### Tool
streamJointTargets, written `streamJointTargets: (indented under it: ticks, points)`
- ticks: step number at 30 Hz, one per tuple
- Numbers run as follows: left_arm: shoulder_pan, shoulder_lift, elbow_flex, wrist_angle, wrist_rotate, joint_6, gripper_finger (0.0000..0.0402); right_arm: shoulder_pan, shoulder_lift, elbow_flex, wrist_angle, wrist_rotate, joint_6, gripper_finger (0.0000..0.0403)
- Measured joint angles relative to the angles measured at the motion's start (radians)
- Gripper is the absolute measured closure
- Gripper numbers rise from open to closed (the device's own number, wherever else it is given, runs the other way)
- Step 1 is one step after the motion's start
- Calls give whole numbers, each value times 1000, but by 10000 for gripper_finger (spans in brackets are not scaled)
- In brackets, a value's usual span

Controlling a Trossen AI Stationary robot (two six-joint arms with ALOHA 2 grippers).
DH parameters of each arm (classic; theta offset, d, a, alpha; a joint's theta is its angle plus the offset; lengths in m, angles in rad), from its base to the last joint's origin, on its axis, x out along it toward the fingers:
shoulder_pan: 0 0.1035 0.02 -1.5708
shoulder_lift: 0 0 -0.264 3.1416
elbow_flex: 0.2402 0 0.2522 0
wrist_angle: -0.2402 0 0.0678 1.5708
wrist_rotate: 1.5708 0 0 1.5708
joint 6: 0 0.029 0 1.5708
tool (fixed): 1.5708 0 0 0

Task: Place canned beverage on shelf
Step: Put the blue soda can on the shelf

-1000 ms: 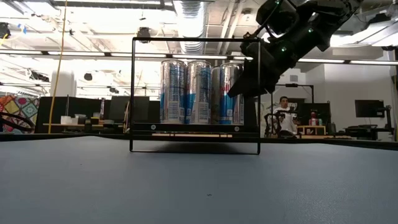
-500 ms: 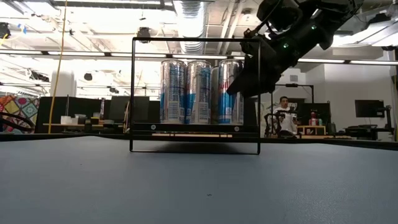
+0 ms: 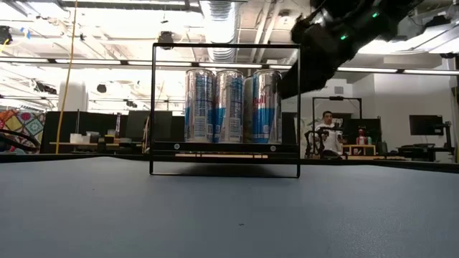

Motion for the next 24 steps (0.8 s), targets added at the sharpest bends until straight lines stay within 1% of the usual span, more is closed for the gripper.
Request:
streamJointTargets:
  ticks: [5,8,11,14,18,20,24]
  points:
    - [0,0,0,0,0,-1,118,-6,-98,-1,-52,-8,-128,127]
    - [0,0,0,0,0,-9,118,-8,-134,0,-30,-51,-193,127]
    - [0,0,0,0,0,-17,118,-8,-147,25,-45,-56,-270,127]
    - [0,0,0,0,0,-27,118,-30,-138,77,-98,-91,-309,127]
    - [0,0,0,0,0,-41,118,-73,-86,169,-161,-216,-330,127]
    - [0,0,0,0,-1,-45,118,-90,-50,214,-207,-266,-367,127]
    - [0,0,0,-12,-1,-59,118,-94,9,281,-294,-287,-457,127]
